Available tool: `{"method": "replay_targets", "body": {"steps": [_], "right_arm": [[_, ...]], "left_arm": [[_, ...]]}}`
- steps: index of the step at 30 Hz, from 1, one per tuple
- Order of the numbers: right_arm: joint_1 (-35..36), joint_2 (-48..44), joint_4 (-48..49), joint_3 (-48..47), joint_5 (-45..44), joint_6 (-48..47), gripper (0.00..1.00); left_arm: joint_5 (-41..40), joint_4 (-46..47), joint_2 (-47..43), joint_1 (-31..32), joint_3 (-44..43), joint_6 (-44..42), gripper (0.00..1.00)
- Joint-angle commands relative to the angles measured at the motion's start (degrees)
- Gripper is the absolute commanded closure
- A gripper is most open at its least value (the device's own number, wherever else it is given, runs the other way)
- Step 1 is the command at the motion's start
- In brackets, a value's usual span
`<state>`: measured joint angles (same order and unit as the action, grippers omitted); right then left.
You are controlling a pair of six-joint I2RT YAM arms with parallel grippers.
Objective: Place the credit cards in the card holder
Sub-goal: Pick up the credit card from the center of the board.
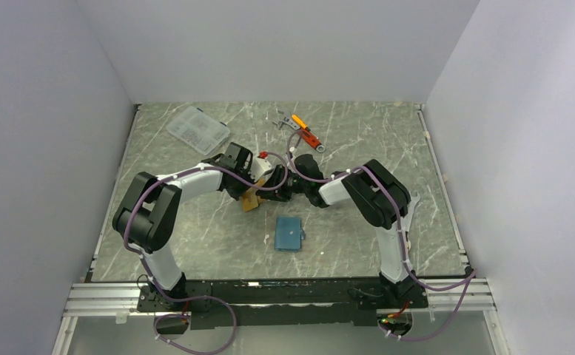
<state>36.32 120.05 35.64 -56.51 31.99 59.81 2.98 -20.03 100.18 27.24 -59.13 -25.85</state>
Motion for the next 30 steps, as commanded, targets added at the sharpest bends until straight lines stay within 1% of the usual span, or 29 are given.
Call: {"method": "replay_targets", "body": {"steps": [1,9,13,17,20,23,24,30], "right_arm": [[0.58,0.95,0.54,-2.49,0.28,-0.36,0.66],[2.28,2.09,-2.27,-5.45,-0.25,-1.37,0.67],[3.45,3.28,-3.40,-6.37,-0.97,-1.20,0.70],[3.83,4.50,-3.38,-6.68,-1.66,0.13,0.77],[3.82,4.61,-2.77,-6.32,-2.06,0.80,0.87],[3.42,3.60,-2.11,-5.26,-1.88,0.93,0.98],[3.25,2.92,-1.66,-4.57,-1.85,0.85,1.00],[1.60,-1.99,-0.44,-1.59,-0.90,-0.89,1.00]], "left_arm": [[2.01,-1.11,1.01,0.34,-1.33,0.09,0.88],[2.89,-1.54,1.18,0.31,-1.55,0.33,0.89],[3.44,-1.70,1.22,0.22,-1.66,0.69,0.89],[4.23,-2.06,1.16,0.22,-1.76,1.36,0.89],[5.52,-2.68,0.84,-0.22,-2.09,1.88,0.89],[7.95,-5.31,-0.54,-2.36,-3.84,3.11,0.88],[9.08,-6.20,-1.51,-3.41,-4.52,3.69,0.87],[18.50,-13.87,-10.06,-10.85,-10.58,7.92,0.79]]}}
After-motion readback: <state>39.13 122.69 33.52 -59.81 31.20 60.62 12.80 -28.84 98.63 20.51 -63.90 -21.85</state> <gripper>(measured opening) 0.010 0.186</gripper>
